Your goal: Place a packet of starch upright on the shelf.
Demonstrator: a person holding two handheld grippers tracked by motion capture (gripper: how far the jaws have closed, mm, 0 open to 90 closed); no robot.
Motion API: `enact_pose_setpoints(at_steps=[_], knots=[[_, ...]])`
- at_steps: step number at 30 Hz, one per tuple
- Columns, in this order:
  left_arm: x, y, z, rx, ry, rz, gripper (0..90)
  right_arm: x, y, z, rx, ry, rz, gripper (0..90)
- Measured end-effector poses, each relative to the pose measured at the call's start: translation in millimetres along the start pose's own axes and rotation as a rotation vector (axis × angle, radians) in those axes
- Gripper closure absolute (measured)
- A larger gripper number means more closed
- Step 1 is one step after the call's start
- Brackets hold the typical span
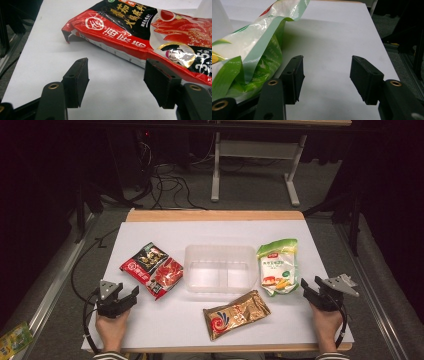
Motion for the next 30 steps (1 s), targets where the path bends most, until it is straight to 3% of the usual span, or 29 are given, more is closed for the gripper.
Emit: enact_pose_setpoints(at_steps=[16,21,30], knots=[[1.2,-0.4,-0.3,-0.004,-0.011,0.002,36.9,-0.3,1.0,-0.1,0.012,0.011,-0.004,44.9],[1.3,-0.6,-0.3,-0.005,-0.014,0.007,36.8,1.3,1.7,-0.7,0.013,-0.020,-0.003,44.9],[1.2,-0.9,-0.3,-0.008,-0.013,0.010,36.6,1.6,1.7,-1.0,0.016,-0.019,0.000,44.2]])
Point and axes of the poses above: each handheld gripper's, and its own axes: y roughly forward along the jaws, z roughly out of its underside, x roughly to its left, the point moved 4 cm from there along y, roughly forward along the jaws, and after that the axes turned 11 degrees about -y, right-handed, at the moved point
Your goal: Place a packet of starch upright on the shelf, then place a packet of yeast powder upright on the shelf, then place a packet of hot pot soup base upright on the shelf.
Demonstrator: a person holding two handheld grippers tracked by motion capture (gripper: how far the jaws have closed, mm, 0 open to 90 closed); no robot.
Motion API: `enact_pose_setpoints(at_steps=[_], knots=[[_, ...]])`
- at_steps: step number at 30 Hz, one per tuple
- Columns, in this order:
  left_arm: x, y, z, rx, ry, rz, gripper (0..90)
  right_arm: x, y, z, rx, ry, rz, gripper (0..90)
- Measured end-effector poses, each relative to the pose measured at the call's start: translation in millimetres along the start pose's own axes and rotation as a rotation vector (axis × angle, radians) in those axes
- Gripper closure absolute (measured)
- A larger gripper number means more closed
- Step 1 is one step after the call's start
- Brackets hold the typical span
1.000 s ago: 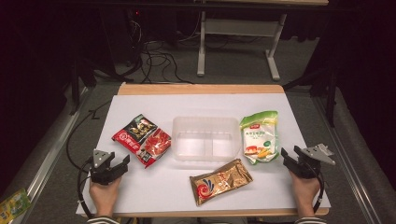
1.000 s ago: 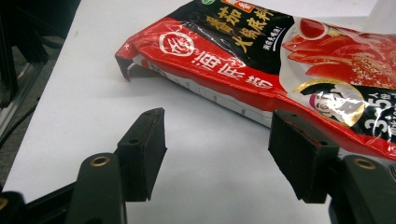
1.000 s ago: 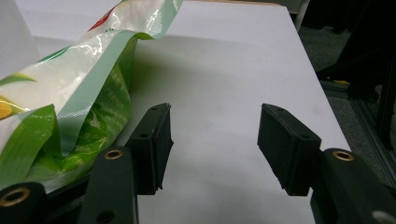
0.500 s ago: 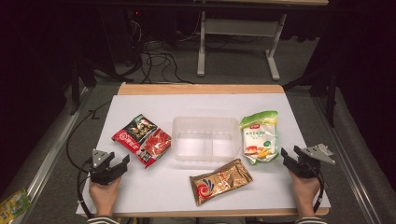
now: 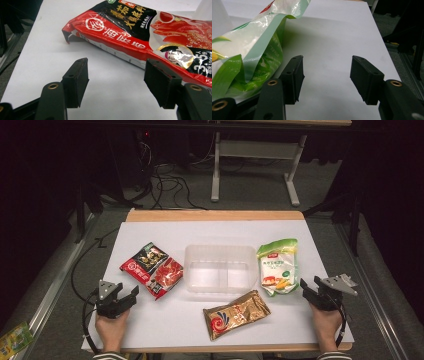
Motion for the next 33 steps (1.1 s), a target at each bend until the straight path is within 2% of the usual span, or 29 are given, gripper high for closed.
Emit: enact_pose_setpoints(at_steps=[4,8,14,21,26,29,31,33], knots=[[0.0,-0.4,0.0,-0.006,-0.002,-0.001,36.4,2.1,0.8,-1.1,0.015,-0.030,0.007,43.6],[0.1,-0.3,0.0,-0.005,-0.002,0.001,36.4,-0.4,-1.2,-1.1,0.000,0.001,0.005,42.1],[0.2,-0.5,0.0,-0.007,-0.003,0.000,36.4,2.4,-2.7,-1.9,-0.006,-0.017,-0.005,43.0],[0.2,-0.2,-0.1,-0.004,-0.004,0.001,36.4,1.3,-6.5,-2.1,-0.019,-0.003,-0.023,42.6],[0.1,-0.4,0.0,-0.005,-0.003,0.001,36.3,0.6,-11.5,-2.0,-0.011,0.011,-0.060,41.7],[0.0,-0.6,0.1,-0.007,-0.002,0.002,36.1,-0.1,-13.6,-3.3,-0.015,0.019,-0.066,41.5],[0.2,-0.6,0.0,-0.007,-0.004,0.003,35.7,0.1,-17.5,-8.0,-0.015,0.013,-0.094,41.3],[0.2,-0.7,0.1,-0.009,-0.005,0.006,35.7,0.9,-19.3,-10.2,-0.019,0.006,-0.098,41.3]])
Point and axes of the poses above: each handheld gripper's, and its own axes: y roughly forward along the jaws, z roughly out of its underside, x roughly to its left, the point moved 4 cm from there along y, roughly forward along the jaws, and after that the axes turned 11 degrees about -y, right-handed, at the moved point
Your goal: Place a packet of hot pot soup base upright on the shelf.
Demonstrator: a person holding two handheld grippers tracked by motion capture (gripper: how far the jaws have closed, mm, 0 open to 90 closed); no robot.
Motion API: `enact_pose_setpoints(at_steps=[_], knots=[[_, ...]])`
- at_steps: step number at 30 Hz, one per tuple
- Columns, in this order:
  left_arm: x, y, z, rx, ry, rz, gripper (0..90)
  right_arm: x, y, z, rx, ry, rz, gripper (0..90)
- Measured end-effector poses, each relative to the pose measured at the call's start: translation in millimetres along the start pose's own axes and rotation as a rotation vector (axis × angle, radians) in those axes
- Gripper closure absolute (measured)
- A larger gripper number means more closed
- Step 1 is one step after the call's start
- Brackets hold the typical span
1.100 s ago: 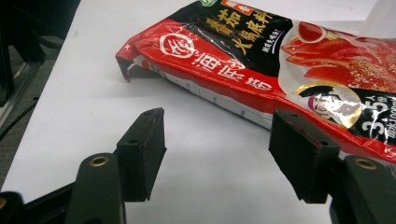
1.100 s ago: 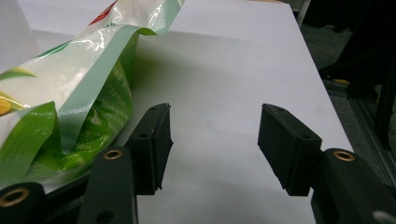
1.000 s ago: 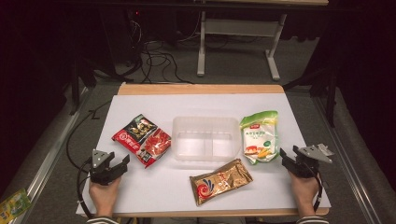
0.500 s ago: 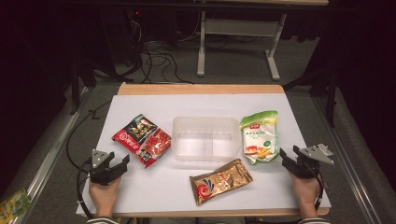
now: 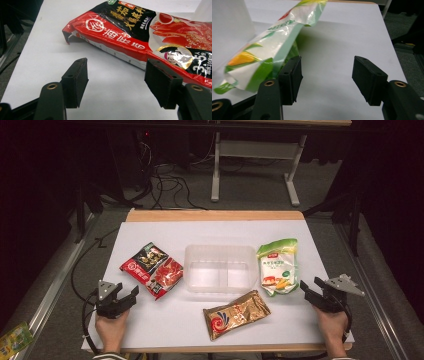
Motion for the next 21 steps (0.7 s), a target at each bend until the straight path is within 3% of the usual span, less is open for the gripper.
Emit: enact_pose_setpoints(at_steps=[3,9,21], knots=[[-0.8,0.1,0.2,0.004,0.010,0.000,35.6,3.4,-6.1,-9.1,-0.002,-0.005,-0.030,42.8],[-2.7,0.5,0.7,0.005,0.030,-0.010,35.1,6.4,-7.8,-20.9,0.018,-0.023,-0.035,45.4],[-4.7,1.0,1.2,0.010,0.054,-0.028,35.0,0.2,-7.7,-38.2,0.011,-0.033,-0.059,42.6]])
Point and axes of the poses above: each handheld gripper's, and its own axes: y roughly forward along the jaws, z roughly out of its underside, x roughly to its left, the point moved 4 cm from there along y, roughly forward along the jaws, and after that the axes turned 11 degrees about -y, right-handed, at the moved point
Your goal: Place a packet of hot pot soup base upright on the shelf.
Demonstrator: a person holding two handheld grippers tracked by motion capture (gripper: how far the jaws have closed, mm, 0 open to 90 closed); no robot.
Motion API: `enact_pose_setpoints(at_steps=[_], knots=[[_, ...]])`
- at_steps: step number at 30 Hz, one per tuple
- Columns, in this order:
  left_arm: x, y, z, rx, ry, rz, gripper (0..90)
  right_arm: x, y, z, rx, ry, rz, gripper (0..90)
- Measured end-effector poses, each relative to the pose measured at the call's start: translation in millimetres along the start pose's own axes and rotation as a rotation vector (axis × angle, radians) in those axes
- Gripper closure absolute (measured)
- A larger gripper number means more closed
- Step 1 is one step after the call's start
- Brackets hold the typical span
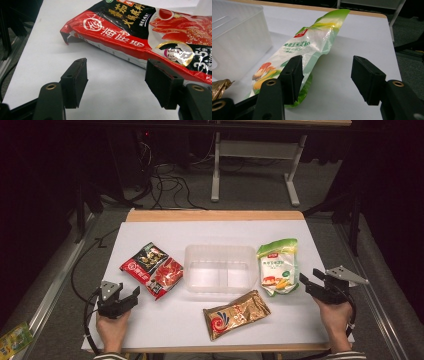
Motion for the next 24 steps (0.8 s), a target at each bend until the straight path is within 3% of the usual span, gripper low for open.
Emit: enact_pose_setpoints(at_steps=[8,15,24], knots=[[-0.2,-0.7,0.1,-0.004,0.007,0.001,35.2,-1.8,12.8,-11.8,0.033,0.003,-0.041,40.4],[0.0,-0.1,0.1,-0.004,-0.002,0.000,34.9,-5.5,21.6,-22.0,0.045,0.009,-0.031,36.9],[0.3,0.0,0.0,-0.002,-0.004,-0.002,34.4,-7.4,50.4,-42.8,0.109,-0.022,-0.046,33.2]])
Point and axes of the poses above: each handheld gripper's, and its own axes: y roughly forward along the jaws, z roughly out of its underside, x roughly to its left, the point moved 4 cm from there along y, roughly forward along the jaws, and after that the axes turned 11 degrees about -y, right-handed, at the moved point
